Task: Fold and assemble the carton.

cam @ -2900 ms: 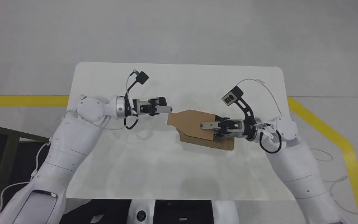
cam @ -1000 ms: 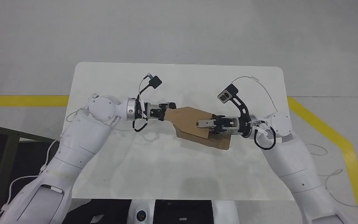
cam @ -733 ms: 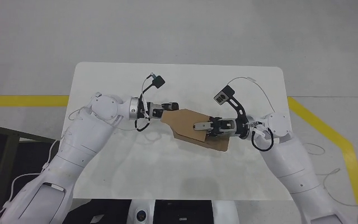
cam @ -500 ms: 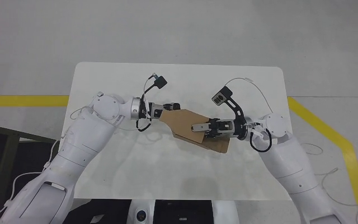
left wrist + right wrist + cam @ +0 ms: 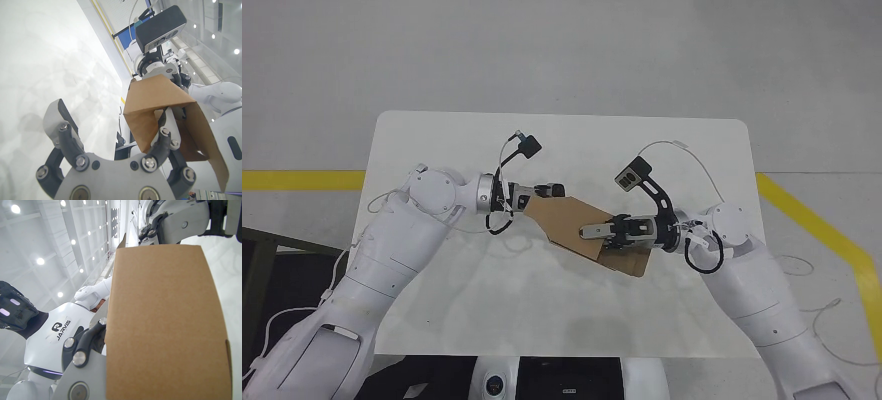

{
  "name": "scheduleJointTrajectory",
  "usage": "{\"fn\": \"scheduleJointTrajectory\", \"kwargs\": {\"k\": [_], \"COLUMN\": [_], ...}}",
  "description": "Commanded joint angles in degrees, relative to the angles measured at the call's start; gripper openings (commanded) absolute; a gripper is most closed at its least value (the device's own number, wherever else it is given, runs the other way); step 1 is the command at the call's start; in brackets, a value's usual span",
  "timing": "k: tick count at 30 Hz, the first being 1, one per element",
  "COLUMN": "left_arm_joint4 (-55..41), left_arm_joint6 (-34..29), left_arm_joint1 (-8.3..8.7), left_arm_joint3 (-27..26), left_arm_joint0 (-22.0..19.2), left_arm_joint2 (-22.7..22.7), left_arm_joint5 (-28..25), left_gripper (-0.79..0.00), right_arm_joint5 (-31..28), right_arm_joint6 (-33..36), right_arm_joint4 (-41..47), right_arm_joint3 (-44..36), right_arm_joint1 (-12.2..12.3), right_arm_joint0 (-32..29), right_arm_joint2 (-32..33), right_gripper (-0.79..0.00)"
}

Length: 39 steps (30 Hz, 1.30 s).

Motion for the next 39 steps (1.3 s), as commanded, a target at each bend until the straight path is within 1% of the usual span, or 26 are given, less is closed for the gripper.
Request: {"fn": "scheduleJointTrajectory", "kwargs": {"k": [1, 15, 19, 24, 31, 35, 39], "left_arm_joint4": [0.0, -0.4, 0.1, 0.8, 2.4, 2.8, 2.2], "left_arm_joint6": [0.0, -0.1, -0.1, -0.4, -0.4, -0.3, -0.9], "left_arm_joint1": [-0.02, -0.28, -0.19, 0.65, 2.1, 2.49, 2.55], "left_arm_joint3": [0.0, -0.2, 0.4, 1.5, 0.9, -0.2, -2.6], "left_arm_joint0": [0.0, 0.1, 0.1, 0.8, 3.1, 4.3, 5.0], "left_arm_joint2": [0.0, 0.2, -0.2, -2.9, -6.9, -7.7, -7.5], "left_arm_joint5": [0.0, 0.1, 0.1, -0.1, 0.7, 1.3, 1.5], "left_gripper": [0.0, 0.0, 0.0, 0.0, 0.0, 0.0, 0.0], "right_arm_joint5": [0.0, -0.2, -0.2, -0.1, -0.2, -0.1, 0.1], "right_arm_joint6": [0.0, 0.2, 0.1, 0.1, -0.5, -1.1, -2.0], "right_arm_joint4": [0.0, 0.4, 0.4, -0.2, -0.8, -1.3, -1.9], "right_arm_joint3": [0.1, 0.5, 0.7, 1.5, 2.1, 1.9, 1.6], "right_arm_joint1": [0.0, -0.2, -0.1, 0.3, 1.0, 1.2, 1.2], "right_arm_joint0": [0.0, 0.0, -0.3, -0.6, -1.5, -1.9, -2.1], "right_arm_joint2": [0.0, 0.0, 0.6, 2.6, 5.9, 6.8, 6.9], "right_gripper": [-0.785, -0.785, -0.785, -0.785, -0.785, -0.785, -0.785]}}
